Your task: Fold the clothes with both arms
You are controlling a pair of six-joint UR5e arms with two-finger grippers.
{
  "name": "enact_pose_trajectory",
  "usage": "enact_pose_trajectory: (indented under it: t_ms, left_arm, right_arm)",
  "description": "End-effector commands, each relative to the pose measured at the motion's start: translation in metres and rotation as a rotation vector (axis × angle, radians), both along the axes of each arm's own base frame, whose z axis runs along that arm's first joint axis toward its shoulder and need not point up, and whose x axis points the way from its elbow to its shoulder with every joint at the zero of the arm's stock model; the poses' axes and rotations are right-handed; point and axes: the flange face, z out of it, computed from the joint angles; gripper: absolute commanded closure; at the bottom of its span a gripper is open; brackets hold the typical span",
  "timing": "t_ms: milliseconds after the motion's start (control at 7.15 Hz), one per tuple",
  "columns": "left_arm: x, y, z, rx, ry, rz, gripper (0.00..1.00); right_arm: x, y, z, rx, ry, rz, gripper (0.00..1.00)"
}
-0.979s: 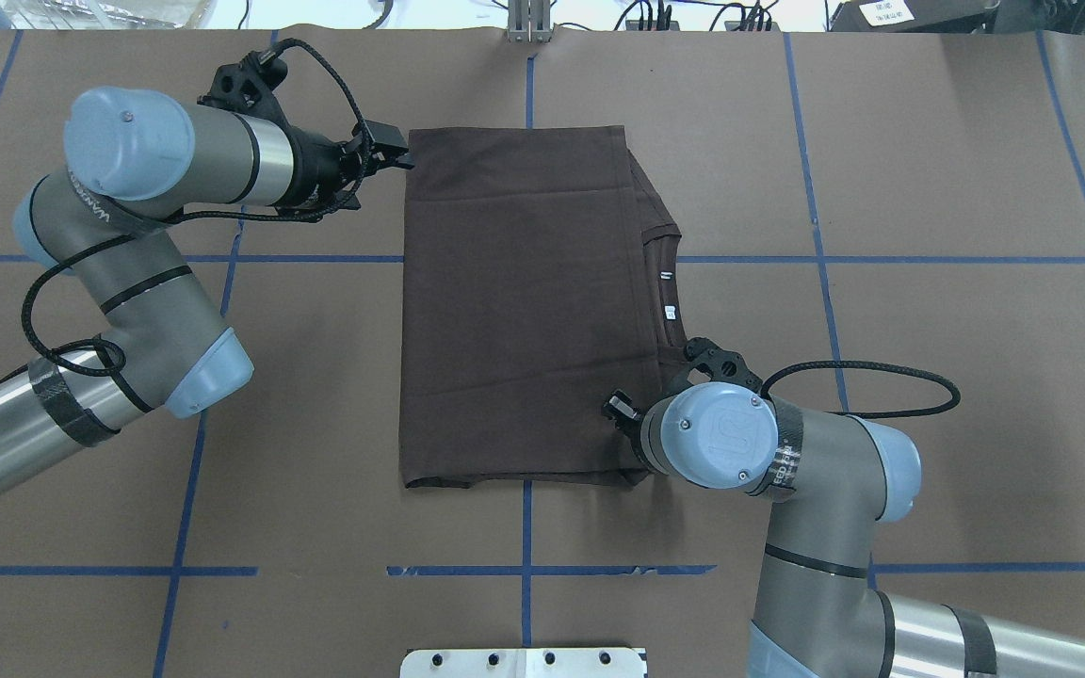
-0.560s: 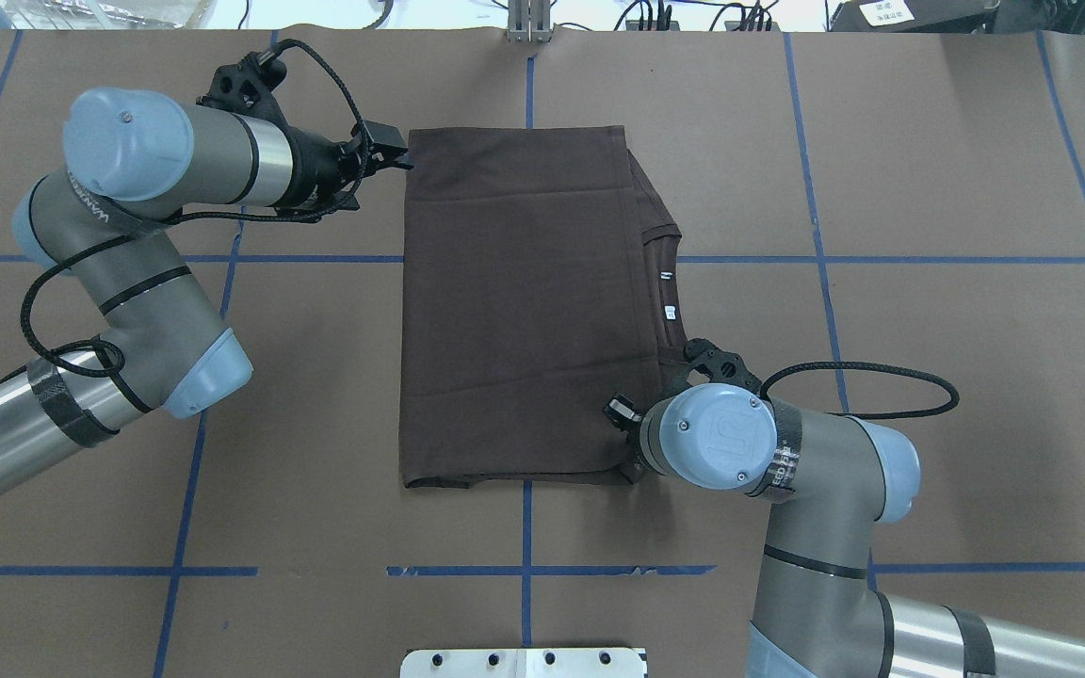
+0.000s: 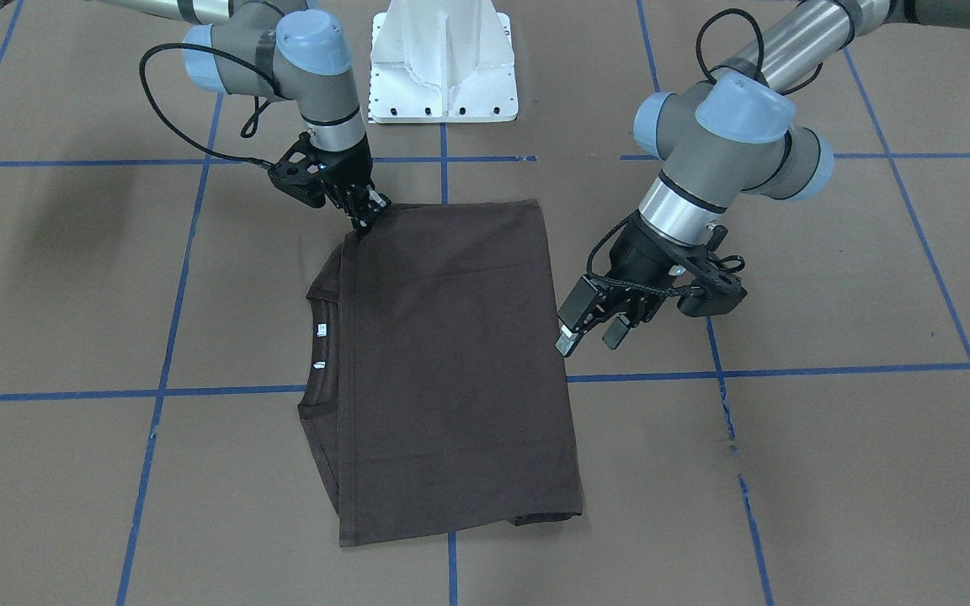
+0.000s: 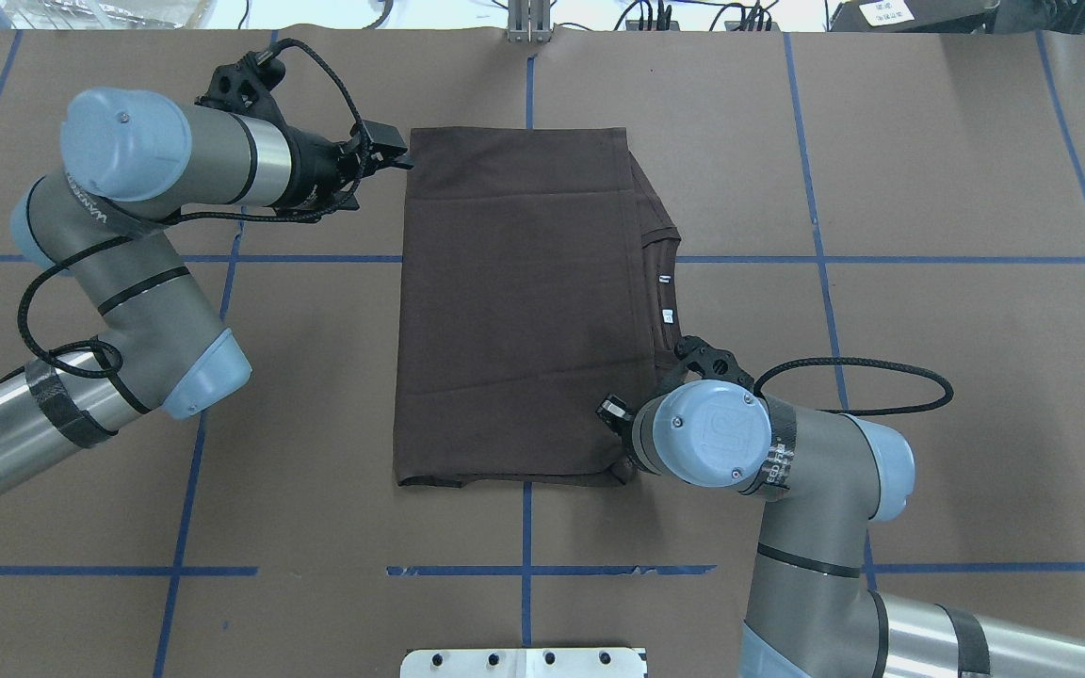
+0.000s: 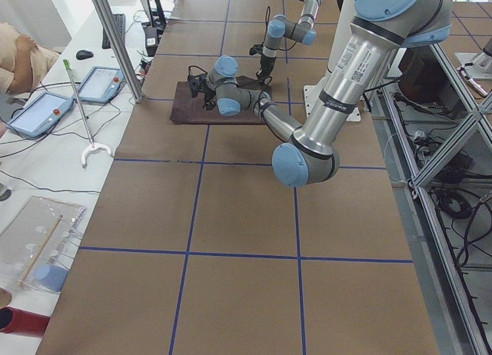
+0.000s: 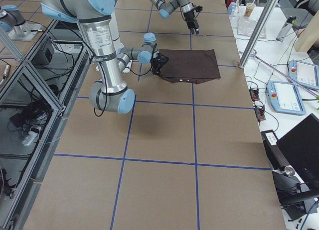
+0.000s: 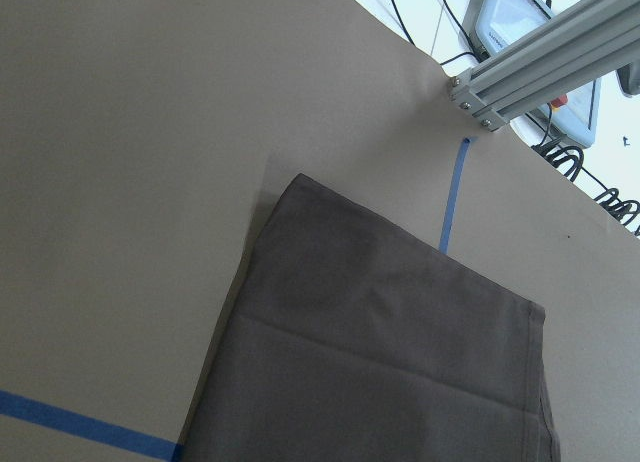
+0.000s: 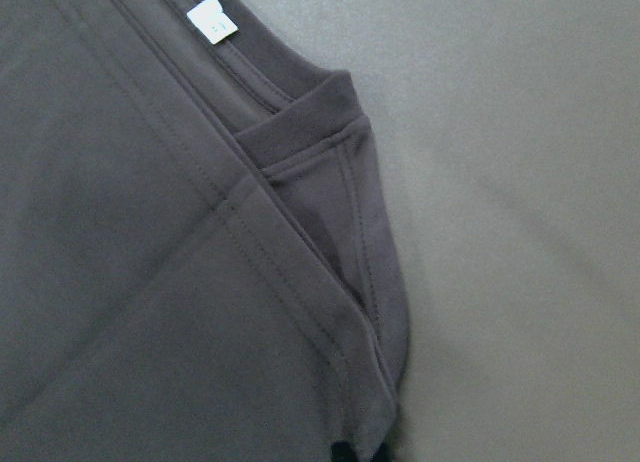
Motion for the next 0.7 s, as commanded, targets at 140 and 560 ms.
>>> enact_pose_trajectory:
  t_ms: [140,560]
  left_arm:
    - [0.012,0.094,-0.003,-0.087,0.108,0.04,0.09]
    - [0.067,0.23,0.017,-0.191,0.098,-0.013,0.09]
  right_arm:
    - [0.016,0.001,-0.014,0.008,-0.035,0.008,1.0]
    - [0.027,0.004,-0.016,0.007,-0.048,0.015,1.0]
